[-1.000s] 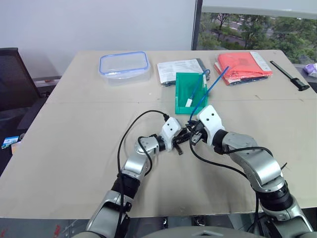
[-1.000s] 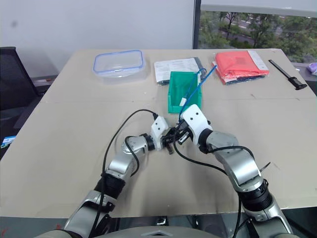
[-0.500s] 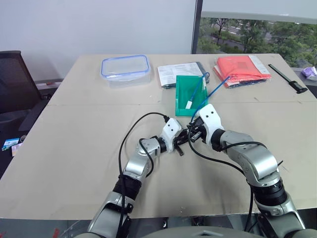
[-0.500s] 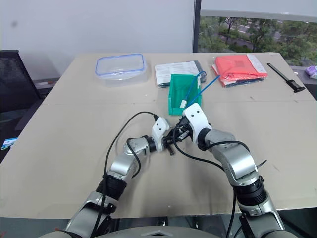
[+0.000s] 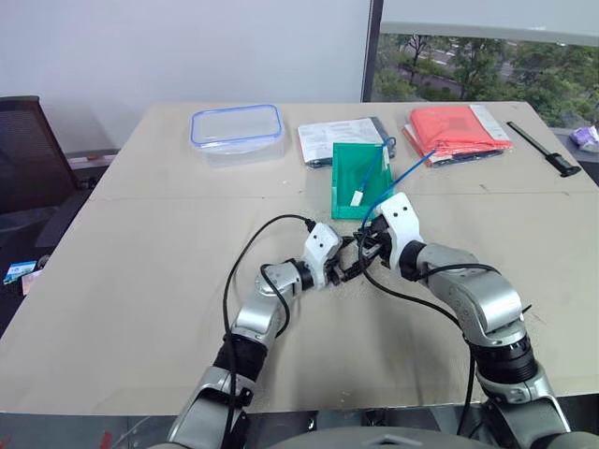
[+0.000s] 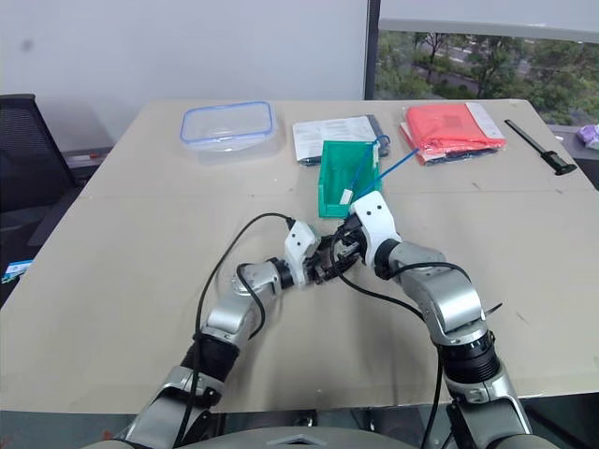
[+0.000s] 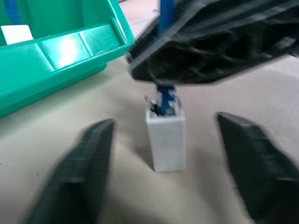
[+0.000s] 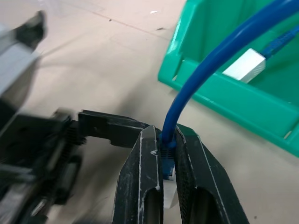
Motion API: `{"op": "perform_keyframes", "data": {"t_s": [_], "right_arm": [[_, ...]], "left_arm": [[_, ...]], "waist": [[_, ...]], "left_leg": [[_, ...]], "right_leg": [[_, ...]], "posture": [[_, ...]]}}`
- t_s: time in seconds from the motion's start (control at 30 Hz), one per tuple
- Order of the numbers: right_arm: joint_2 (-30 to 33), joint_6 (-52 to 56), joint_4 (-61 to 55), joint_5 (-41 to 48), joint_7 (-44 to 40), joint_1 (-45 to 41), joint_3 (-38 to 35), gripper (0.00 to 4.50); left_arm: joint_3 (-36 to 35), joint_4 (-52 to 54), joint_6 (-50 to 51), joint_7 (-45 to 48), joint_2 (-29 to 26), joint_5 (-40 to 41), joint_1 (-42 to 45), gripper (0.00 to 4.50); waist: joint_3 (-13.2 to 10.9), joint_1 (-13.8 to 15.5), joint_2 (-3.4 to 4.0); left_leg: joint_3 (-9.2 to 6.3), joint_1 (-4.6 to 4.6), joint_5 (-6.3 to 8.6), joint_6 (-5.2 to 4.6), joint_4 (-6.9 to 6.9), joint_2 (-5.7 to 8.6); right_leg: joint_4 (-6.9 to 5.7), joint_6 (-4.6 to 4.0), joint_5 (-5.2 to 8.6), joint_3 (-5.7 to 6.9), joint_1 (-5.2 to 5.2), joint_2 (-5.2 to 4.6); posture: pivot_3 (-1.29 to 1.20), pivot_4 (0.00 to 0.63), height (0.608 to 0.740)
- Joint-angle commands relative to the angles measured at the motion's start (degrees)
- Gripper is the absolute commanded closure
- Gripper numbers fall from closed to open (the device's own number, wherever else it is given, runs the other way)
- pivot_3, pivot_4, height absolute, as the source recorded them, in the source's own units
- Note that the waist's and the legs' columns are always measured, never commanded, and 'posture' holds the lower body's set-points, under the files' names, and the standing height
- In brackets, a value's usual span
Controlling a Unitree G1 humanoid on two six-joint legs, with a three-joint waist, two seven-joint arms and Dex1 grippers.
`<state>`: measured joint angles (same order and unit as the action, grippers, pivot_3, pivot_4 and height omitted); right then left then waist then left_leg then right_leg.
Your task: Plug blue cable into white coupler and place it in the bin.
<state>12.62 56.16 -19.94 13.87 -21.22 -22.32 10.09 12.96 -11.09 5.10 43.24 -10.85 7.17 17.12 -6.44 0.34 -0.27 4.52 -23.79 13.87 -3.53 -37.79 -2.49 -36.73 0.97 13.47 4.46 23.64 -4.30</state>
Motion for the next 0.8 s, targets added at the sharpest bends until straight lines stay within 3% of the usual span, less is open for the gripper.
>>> {"op": "perform_keyframes", "data": {"t_s": [0.03, 0.2, 0.33, 0.5, 0.67, 0.8], "right_arm": [[2.0, 4.2, 0.1, 3.1, -2.5, 0.2, -2.0, 4.50], [3.9, 10.8, -4.2, 10.6, -5.9, -8.2, -7.6, 4.50], [5.0, 12.7, 0.7, 13.7, -7.4, -17.4, -11.4, 4.50], [7.2, 8.6, 16.8, 13.4, -10.9, -28.8, -11.9, 4.50], [8.3, -1.0, 35.5, 8.9, -15.0, -38.1, -8.5, 4.50], [6.6, -13.5, 49.9, 3.7, -14.9, -43.6, -7.8, 2.81]], "left_arm": [[-0.2, 10.2, 4.9, 0.5, -4.1, 0.2, -3.4, 0.24], [-5.6, 27.4, 19.4, -2.0, -10.4, 4.5, -6.0, 0.24], [-11.1, 37.6, 33.9, -4.5, -13.4, 11.1, -3.5, 0.24], [-17.2, 45.6, 51.8, -10.1, -12.9, 20.9, 3.8, 0.24], [-18.3, 47.7, 59.7, -15.5, -12.5, 23.5, 10.4, 0.24], [-18.5, 47.9, 62.0, -19.1, -11.4, 24.0, 13.3, 0.21]], "waist": [[-0.2, -0.4, 0.03], [-1.6, -0.9, 0.10], [-1.9, -1.0, 0.09], [-2.3, -0.9, -0.38], [-2.6, -1.0, -0.52], [-2.7, -1.0, -0.59]], "left_leg": [[0.01, -0.03, 0.00, 0.00, 0.07, 0.00], [0.00, -0.27, -0.03, 0.01, 0.33, 0.03], [0.02, -1.06, -0.12, 0.12, 0.35, 0.12], [0.00, -1.04, -0.13, 0.13, 0.40, 0.21], [0.13, -0.98, -0.28, 0.36, 0.39, 0.33], [0.16, -0.97, -0.30, 0.39, 0.40, 0.30]], "right_leg": [[0.01, -0.10, -0.05, 0.00, 0.05, -0.01], [0.04, -0.13, -0.07, 0.04, 0.30, -0.06], [-0.03, 0.11, -0.22, 0.02, 1.06, -0.01], [-0.05, 0.22, -0.17, 0.10, 0.99, 0.28], [-0.09, 0.25, -0.18, 0.09, 0.97, 0.30], [-0.09, 0.25, -0.19, 0.00, 0.98, 0.33]], "posture": [[0.00, 0.150, 0.736], [0.00, 0.150, 0.736], [0.00, 0.150, 0.736], [0.00, 0.150, 0.736], [0.00, 0.150, 0.736], [0.00, 0.150, 0.736]]}}
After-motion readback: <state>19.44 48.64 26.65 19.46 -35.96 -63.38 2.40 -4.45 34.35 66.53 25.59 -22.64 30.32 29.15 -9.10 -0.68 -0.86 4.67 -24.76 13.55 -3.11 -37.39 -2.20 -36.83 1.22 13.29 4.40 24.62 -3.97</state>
